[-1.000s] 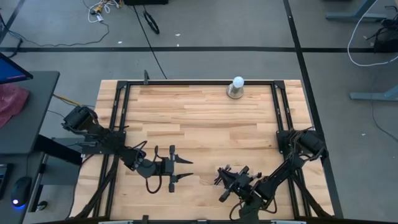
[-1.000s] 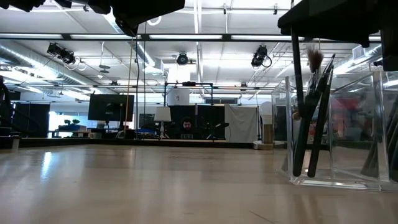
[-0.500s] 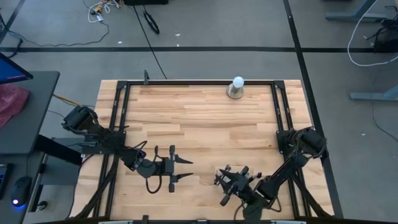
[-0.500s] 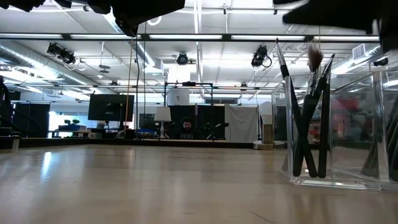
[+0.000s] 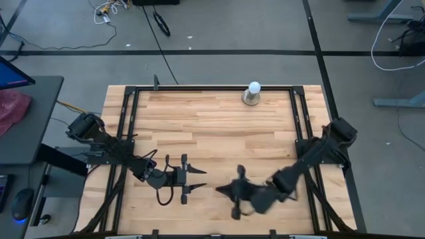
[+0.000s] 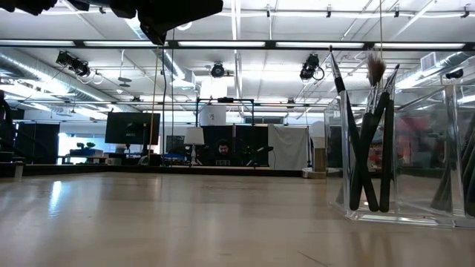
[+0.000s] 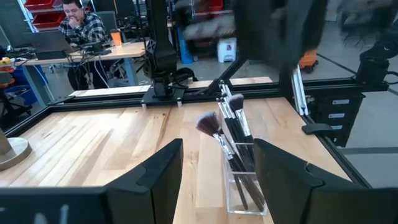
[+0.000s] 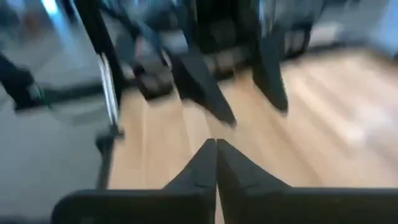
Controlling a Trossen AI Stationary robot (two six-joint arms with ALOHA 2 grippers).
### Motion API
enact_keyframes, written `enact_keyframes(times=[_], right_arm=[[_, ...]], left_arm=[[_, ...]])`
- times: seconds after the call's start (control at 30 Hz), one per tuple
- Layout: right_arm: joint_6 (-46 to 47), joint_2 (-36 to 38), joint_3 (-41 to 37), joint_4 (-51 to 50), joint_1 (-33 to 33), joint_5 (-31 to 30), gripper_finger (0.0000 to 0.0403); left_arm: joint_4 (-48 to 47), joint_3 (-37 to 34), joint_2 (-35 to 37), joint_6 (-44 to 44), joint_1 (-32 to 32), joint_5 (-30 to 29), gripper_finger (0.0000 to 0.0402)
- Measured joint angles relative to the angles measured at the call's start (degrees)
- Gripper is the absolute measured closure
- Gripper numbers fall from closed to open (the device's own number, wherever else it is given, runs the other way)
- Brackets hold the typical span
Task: Put items in baskets/containers
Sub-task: Return to Home Position
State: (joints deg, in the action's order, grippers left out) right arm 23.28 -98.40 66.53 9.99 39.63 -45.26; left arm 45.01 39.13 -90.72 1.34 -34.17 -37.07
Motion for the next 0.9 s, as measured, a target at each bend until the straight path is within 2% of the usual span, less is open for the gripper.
enact_keyframes(times=[0.07, 0.2, 0.3, 0.37, 0.57, 0.7, 0.83, 0.9], right_arm=[[5.67, -0.64, 3.18, -10.93, -3.03, 6.60, 0.0393], [14.32, -1.91, 7.87, -29.58, -7.53, 15.99, 0.0389], [17.15, -2.11, 8.71, -36.77, -9.27, 23.68, 0.0399], [18.80, -2.08, 8.80, -39.49, -9.68, 26.47, 0.0398], [25.98, -1.48, 8.81, -51.40, -9.37, 26.61, 0.0400], [26.90, -0.21, 8.80, -53.08, -8.37, 25.05, 0.0401], [25.49, 3.16, 8.80, -52.10, -6.43, 20.16, 0.0401], [24.26, 5.27, 8.78, -52.38, -5.00, 15.74, 0.0401]], left_arm=[[-0.16, 0.00, 0.00, 0.00, 0.00, 0.01, 0.0204], [-0.43, 0.00, 0.00, 0.00, -0.02, -0.25, 0.0204], [-1.27, 0.00, 0.00, 0.02, -0.02, -0.40, 0.0204], [-1.32, 0.00, 0.00, 0.02, -0.02, -0.40, 0.0204], [-2.31, -0.02, 0.02, 1.22, -0.02, -0.40, 0.0204], [-3.02, -0.02, 0.00, 1.47, -0.02, -0.41, 0.0204], [-3.04, -0.02, 0.00, 1.51, -0.02, -0.41, 0.0204], [-3.23, -0.02, 0.00, 1.84, -0.02, -0.40, 0.0204]])
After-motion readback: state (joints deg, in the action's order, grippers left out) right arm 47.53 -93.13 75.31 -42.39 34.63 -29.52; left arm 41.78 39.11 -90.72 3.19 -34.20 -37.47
